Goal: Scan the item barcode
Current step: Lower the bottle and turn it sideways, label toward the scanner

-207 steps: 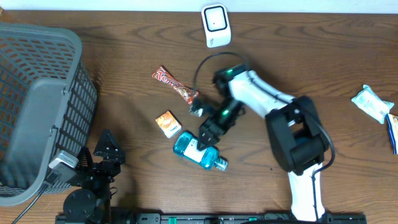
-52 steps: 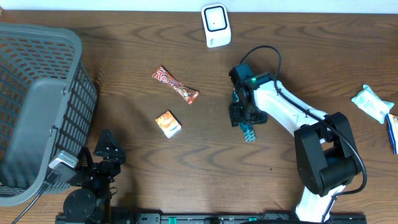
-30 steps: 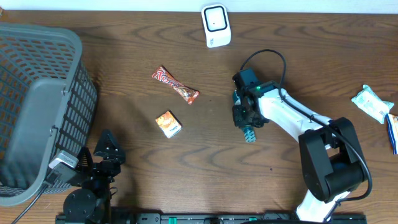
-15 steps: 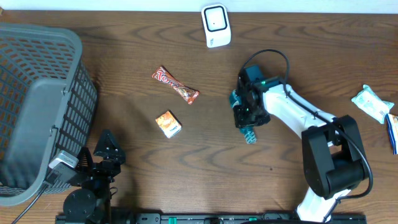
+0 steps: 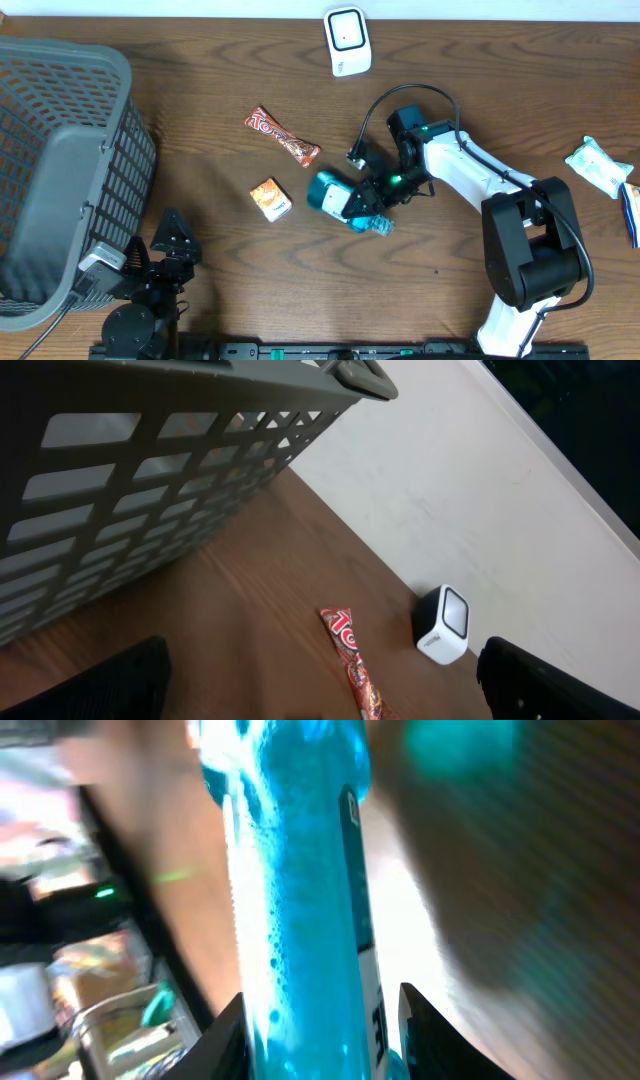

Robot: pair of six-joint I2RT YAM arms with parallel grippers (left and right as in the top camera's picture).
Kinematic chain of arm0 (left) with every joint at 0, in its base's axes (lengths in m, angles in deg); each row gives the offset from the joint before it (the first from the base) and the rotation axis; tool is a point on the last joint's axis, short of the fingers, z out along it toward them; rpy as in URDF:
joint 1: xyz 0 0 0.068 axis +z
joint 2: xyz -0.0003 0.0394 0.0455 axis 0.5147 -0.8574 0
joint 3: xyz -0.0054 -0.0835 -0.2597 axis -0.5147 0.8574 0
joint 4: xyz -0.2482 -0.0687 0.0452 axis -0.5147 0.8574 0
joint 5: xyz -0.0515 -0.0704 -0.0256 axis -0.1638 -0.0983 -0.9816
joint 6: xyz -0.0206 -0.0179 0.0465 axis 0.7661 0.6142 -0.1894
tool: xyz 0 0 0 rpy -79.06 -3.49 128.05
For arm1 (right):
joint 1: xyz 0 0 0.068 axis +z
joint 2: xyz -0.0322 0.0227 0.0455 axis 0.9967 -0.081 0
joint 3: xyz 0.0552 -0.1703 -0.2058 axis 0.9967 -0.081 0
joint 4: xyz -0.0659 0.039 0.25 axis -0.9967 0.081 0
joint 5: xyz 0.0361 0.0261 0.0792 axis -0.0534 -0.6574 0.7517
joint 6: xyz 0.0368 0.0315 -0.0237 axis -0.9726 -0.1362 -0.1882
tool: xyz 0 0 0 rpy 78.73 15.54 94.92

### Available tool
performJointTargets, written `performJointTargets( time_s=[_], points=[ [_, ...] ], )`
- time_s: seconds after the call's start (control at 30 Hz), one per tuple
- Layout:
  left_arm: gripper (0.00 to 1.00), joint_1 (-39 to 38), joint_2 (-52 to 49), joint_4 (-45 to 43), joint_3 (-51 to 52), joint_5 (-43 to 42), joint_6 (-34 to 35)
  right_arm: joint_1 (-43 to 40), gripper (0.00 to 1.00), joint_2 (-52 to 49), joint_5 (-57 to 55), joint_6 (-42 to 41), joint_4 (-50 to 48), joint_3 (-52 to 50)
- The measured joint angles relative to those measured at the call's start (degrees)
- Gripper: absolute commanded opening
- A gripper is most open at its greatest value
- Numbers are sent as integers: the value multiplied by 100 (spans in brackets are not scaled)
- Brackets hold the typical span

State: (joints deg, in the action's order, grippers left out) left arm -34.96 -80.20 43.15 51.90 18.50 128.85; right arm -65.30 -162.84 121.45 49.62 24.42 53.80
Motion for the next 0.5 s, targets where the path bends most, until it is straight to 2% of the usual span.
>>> performJointTargets(
  time_s=[0.2,0.5],
  points=[
    [98,0,0,0,0,0,0,-39,1,0,605,514,-7,0],
    [98,0,0,0,0,0,0,-44,1,0,787,695,-13,0]
  ],
)
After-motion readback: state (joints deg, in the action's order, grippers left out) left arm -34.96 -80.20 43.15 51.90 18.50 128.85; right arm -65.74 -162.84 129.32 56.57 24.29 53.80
